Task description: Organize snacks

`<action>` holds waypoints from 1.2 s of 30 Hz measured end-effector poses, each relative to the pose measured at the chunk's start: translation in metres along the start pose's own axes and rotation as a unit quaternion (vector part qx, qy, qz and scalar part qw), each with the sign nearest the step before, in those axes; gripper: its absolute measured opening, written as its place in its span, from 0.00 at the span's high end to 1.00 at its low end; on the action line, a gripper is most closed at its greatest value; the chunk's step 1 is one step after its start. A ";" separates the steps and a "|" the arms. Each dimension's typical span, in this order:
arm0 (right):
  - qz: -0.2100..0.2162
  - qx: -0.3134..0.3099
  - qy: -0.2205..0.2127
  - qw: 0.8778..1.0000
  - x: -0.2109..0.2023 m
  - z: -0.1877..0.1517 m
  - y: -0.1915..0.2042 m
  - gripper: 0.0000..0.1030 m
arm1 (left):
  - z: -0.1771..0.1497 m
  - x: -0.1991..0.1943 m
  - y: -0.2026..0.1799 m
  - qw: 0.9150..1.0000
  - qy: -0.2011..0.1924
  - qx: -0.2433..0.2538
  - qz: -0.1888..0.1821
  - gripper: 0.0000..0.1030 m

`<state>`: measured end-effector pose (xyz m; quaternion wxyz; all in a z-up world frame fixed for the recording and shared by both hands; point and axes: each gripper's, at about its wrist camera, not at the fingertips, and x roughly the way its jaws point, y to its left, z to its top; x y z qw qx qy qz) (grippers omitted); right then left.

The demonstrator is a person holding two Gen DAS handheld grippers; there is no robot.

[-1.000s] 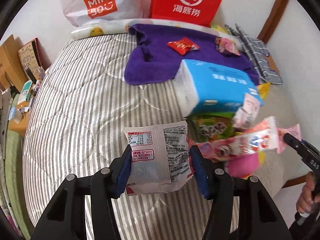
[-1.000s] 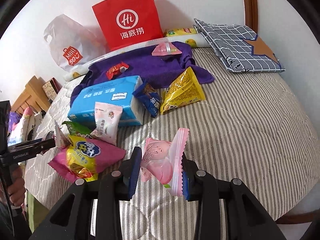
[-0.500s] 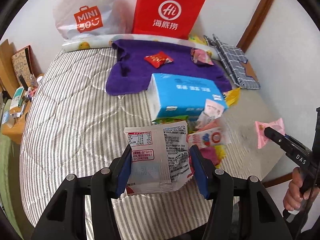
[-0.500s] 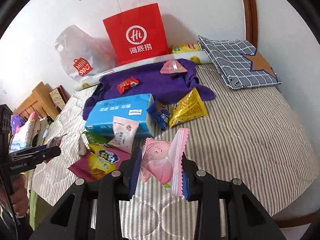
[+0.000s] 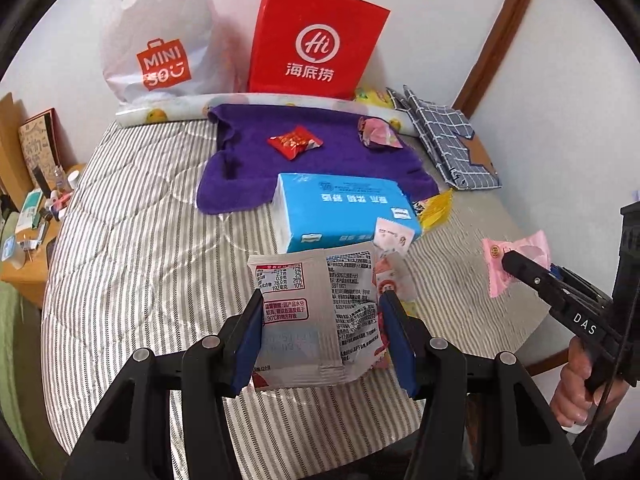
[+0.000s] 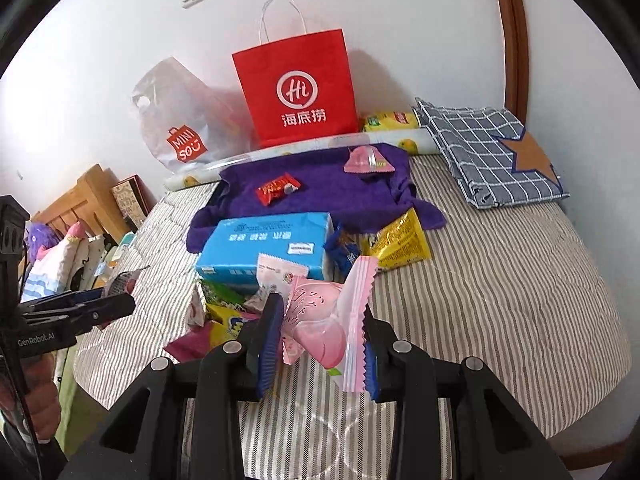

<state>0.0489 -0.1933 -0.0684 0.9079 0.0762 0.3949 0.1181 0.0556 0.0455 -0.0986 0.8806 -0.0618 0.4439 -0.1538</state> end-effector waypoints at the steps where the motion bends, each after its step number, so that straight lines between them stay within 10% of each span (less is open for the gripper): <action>1: 0.001 0.000 -0.001 1.000 -0.001 0.001 0.000 0.68 | 0.000 0.000 -0.002 1.000 0.000 0.002 -0.001 0.46; 36: -0.002 -0.021 -0.021 1.000 0.001 0.030 0.005 0.68 | 0.031 -0.004 -0.022 0.999 -0.018 0.022 -0.035 0.46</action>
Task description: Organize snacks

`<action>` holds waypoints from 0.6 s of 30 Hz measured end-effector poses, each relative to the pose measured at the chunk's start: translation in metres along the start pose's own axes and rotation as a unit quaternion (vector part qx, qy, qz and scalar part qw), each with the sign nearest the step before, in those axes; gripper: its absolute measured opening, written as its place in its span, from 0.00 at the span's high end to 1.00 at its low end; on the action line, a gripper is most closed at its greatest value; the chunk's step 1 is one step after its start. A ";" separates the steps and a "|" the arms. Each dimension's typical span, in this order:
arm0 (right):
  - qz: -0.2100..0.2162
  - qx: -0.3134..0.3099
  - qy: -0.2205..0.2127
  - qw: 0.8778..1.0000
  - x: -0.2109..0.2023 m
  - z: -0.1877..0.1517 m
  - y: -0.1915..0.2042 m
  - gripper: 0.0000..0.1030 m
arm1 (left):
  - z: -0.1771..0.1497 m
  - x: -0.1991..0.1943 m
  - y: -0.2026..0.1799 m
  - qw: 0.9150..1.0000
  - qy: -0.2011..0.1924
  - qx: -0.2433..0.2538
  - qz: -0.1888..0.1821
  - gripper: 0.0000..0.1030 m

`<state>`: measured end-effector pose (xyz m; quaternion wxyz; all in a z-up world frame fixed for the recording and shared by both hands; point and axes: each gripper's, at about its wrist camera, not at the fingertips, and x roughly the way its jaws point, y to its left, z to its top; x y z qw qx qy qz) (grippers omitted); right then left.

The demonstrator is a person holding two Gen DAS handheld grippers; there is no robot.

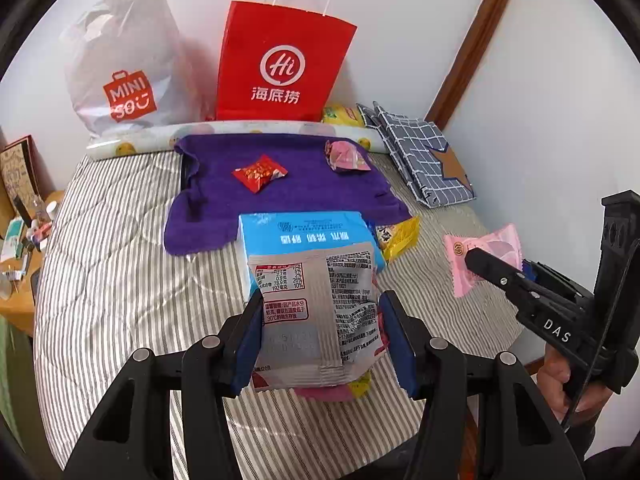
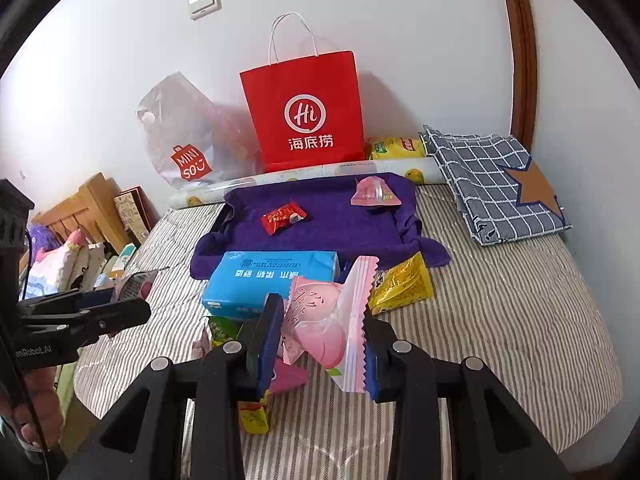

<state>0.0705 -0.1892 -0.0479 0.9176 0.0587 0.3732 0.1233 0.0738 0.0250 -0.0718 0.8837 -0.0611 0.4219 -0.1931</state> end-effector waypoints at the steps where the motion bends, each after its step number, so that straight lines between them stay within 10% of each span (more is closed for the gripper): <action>1: 0.001 -0.001 0.000 1.000 0.002 0.001 0.000 0.68 | 0.002 0.001 -0.001 1.000 0.000 0.000 -0.001 0.46; 18: 0.008 -0.007 0.000 1.000 0.048 0.041 -0.011 0.68 | 0.054 0.032 0.005 1.000 -0.005 0.000 0.004 0.46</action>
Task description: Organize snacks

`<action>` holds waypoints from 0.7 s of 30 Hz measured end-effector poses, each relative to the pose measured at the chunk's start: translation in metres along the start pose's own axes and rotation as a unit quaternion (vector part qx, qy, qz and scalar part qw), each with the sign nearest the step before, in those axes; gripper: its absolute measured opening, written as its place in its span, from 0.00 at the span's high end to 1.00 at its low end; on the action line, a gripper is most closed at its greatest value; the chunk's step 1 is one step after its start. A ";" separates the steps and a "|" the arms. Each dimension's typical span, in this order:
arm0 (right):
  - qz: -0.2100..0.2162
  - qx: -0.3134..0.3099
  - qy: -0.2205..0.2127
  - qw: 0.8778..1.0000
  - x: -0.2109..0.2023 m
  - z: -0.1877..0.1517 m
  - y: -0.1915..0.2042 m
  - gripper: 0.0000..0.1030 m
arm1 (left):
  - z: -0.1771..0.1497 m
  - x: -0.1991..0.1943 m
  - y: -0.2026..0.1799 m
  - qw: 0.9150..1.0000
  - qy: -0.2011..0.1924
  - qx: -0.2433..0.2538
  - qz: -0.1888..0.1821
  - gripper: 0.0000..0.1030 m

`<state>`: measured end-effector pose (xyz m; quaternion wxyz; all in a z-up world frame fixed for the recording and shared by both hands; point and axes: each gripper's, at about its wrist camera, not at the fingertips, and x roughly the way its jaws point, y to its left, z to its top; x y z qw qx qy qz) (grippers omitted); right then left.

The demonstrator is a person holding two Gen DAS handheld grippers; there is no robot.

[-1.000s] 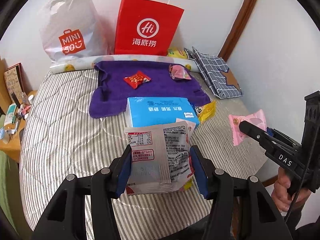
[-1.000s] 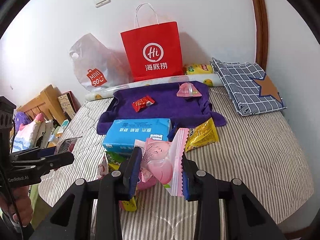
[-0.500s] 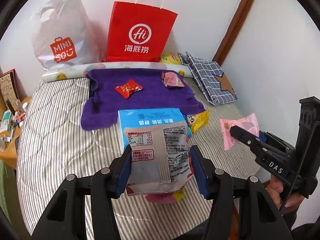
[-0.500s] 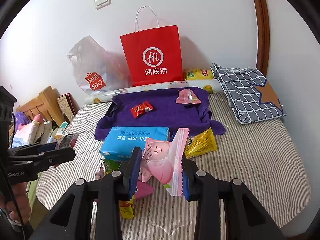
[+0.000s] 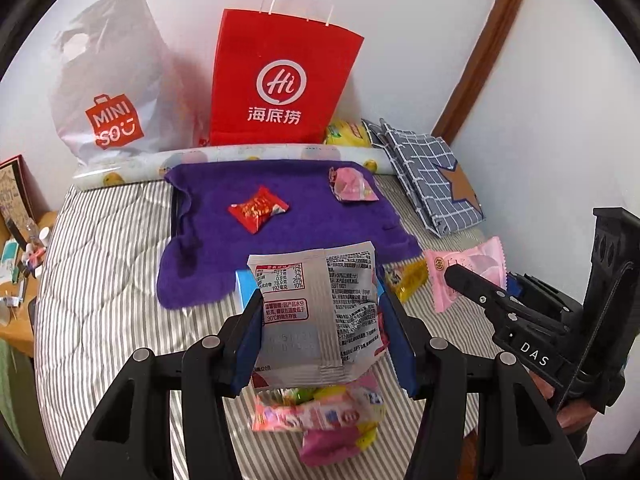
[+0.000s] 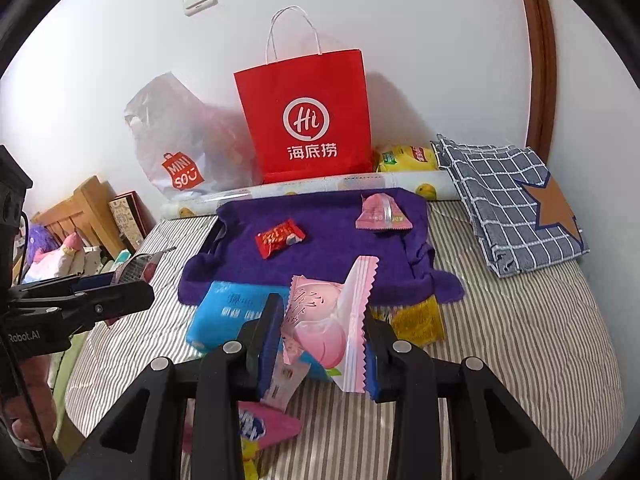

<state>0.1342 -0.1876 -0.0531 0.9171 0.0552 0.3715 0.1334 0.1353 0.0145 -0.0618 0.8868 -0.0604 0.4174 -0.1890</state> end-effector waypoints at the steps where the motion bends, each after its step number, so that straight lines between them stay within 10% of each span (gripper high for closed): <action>1: 0.000 0.000 0.000 1.000 0.004 0.004 -0.002 0.68 | 0.003 0.002 0.001 1.000 0.000 -0.001 0.000 0.46; 21: -0.005 0.012 0.017 1.000 0.087 0.052 -0.037 0.68 | 0.062 0.066 0.066 0.999 0.011 -0.039 0.032 0.46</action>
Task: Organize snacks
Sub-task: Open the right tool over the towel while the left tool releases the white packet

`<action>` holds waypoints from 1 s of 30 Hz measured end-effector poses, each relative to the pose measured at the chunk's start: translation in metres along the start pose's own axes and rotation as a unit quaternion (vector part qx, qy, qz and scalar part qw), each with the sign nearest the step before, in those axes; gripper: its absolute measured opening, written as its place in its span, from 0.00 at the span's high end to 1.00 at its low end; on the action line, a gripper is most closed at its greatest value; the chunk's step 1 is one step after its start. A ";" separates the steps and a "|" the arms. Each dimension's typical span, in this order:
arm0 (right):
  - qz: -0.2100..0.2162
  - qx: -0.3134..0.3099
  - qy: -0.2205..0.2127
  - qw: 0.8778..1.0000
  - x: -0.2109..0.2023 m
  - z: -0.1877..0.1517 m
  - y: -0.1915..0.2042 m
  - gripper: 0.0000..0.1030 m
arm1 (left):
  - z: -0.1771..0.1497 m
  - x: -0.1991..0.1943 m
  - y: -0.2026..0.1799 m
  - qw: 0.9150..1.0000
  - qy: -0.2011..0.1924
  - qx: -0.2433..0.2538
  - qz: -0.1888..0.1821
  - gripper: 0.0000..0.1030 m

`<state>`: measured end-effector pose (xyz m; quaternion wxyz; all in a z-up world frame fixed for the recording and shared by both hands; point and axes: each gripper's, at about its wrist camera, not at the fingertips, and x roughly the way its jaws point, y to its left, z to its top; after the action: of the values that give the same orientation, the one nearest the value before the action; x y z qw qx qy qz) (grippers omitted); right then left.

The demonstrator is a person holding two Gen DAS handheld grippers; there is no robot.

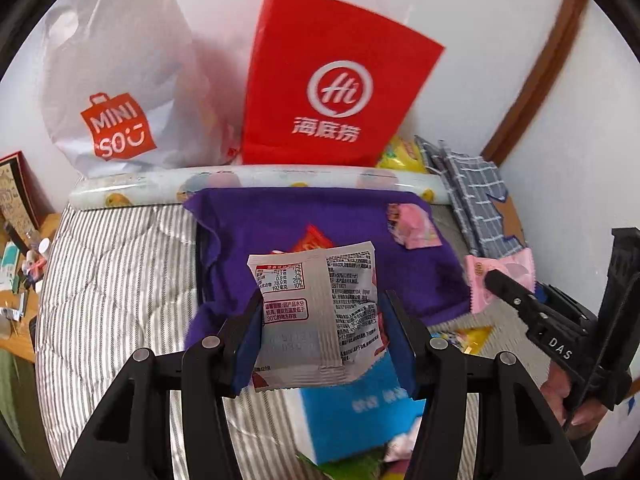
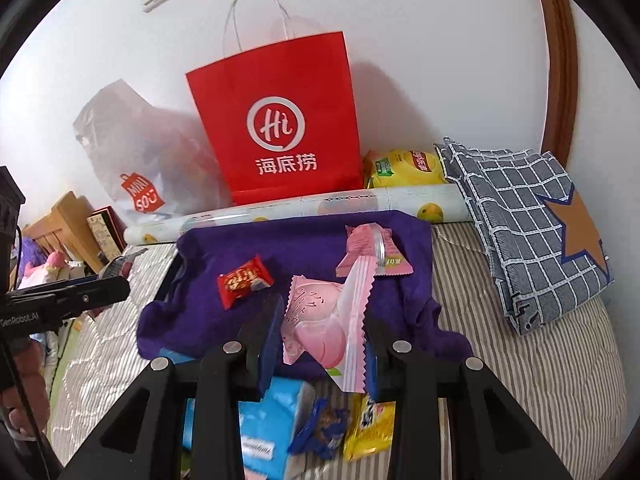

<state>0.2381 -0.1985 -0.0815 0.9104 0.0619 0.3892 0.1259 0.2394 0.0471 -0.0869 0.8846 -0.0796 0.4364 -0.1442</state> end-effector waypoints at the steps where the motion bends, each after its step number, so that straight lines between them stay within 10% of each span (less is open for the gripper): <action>1: -0.001 0.001 0.004 1.000 0.006 0.001 -0.002 0.68 | 0.002 0.004 0.004 1.000 0.003 -0.006 0.002 0.46; 30: -0.029 -0.012 0.091 0.995 0.086 -0.012 -0.016 0.67 | 0.003 0.092 0.037 0.995 0.084 -0.025 0.044 0.46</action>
<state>0.2898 -0.1899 -0.1532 0.8754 0.0276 0.4701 0.1091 0.3015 0.0521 -0.1636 0.8480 -0.0705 0.5156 -0.1006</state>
